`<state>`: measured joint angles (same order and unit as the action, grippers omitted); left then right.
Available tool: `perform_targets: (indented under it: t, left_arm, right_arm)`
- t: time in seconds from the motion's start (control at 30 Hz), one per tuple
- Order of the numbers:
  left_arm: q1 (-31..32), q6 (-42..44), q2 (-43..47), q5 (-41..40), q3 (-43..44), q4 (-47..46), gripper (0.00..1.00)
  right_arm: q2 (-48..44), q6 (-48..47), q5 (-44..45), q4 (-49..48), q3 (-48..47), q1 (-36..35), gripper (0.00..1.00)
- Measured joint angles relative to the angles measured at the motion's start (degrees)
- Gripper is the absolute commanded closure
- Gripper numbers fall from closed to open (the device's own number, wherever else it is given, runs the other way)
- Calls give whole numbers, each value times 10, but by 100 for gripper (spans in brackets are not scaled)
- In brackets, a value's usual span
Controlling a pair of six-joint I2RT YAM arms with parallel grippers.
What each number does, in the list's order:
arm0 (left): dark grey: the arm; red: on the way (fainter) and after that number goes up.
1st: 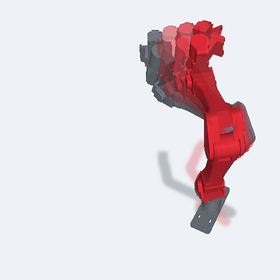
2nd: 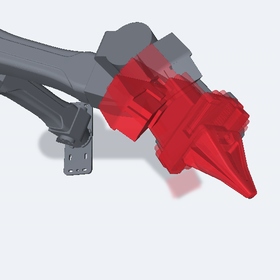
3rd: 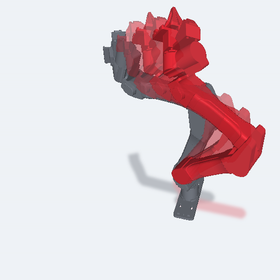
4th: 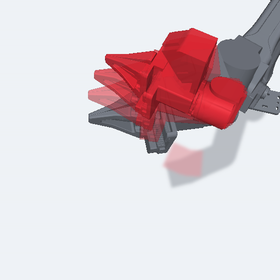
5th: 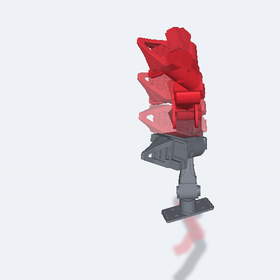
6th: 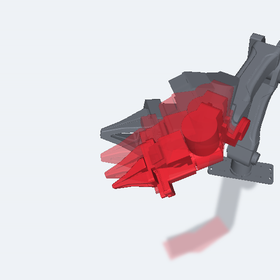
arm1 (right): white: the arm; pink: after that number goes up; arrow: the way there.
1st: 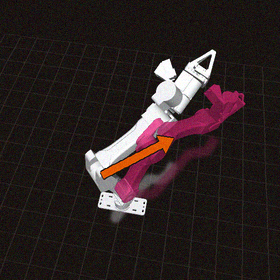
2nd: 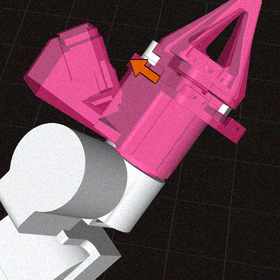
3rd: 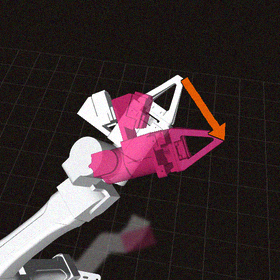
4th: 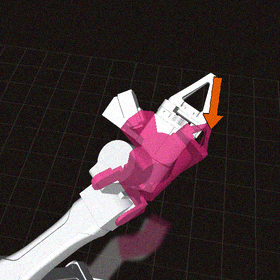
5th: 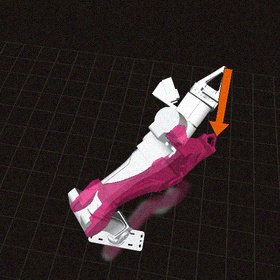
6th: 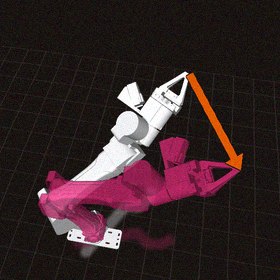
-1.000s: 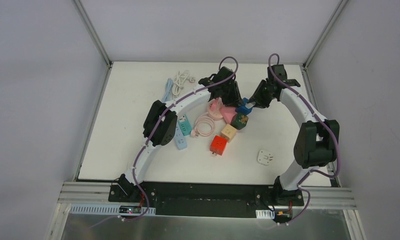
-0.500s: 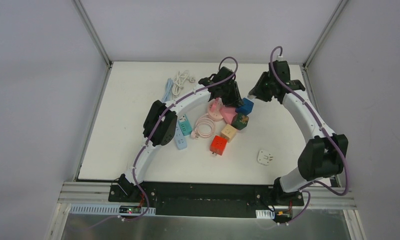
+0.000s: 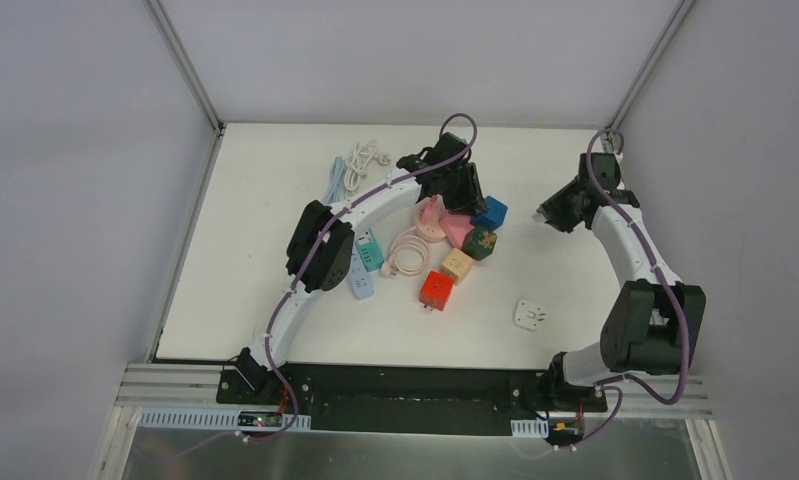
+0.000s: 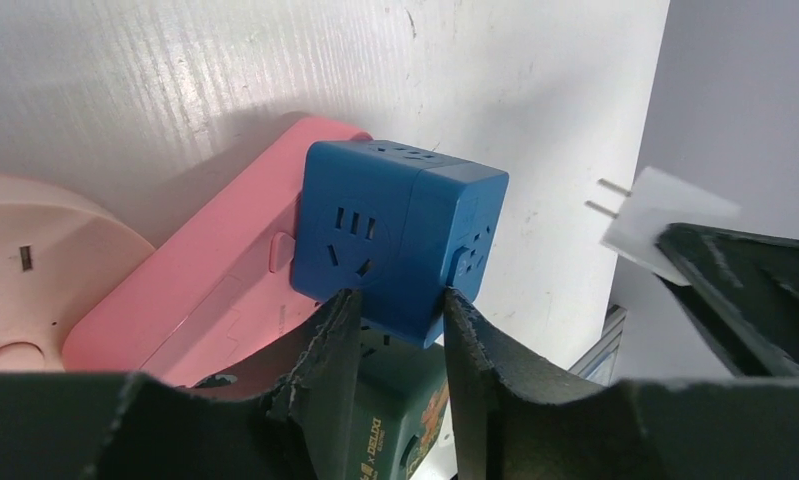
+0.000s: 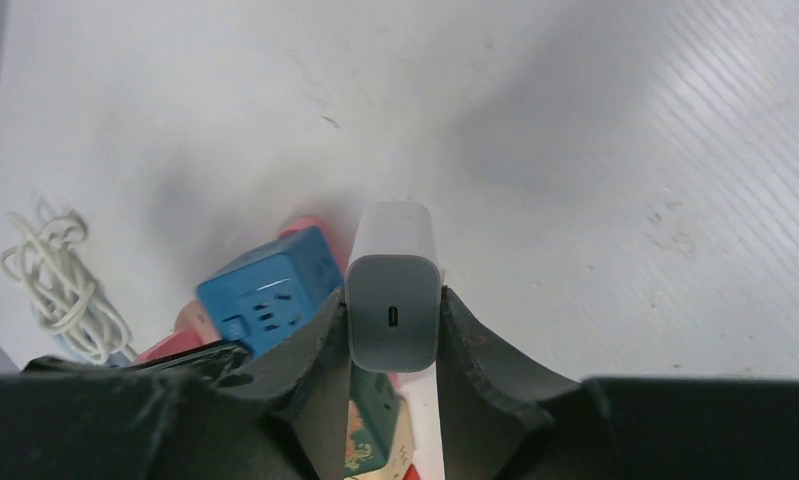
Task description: Pull the plug off the socket
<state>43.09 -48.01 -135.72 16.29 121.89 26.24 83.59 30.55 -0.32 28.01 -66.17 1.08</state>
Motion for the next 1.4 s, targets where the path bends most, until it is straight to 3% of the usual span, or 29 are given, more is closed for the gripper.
perform_targets:
  t: [0.2,0.33,0.4,0.53,0.67,0.87,1.17,1.4]
  left_arm:
    - [0,32,7,14,0,4,47]
    - [-1,71,21,16,0,35,43]
    - [-1,85,33,16,-5,38,42]
    - [-3,109,87,16,-40,38,41]
    - [-4,128,127,15,-47,41,38]
    - [-8,152,152,7,-48,62,31]
    - [-8,190,202,-52,-89,106,29]
    - [-8,204,247,-90,-123,111,29]
  right_arm:
    - [-13,45,-41,-19,101,42,100]
    - [-13,60,-83,-26,158,68,91]
    - [-12,63,-95,-28,166,77,78]
    - [-12,65,-107,-48,174,92,41]
    - [-12,65,-99,-57,188,99,27]
    - [-23,52,-69,-44,193,101,17]
    - [-118,30,-49,-13,168,94,4]
    - [-141,29,-53,-15,147,-7,0]
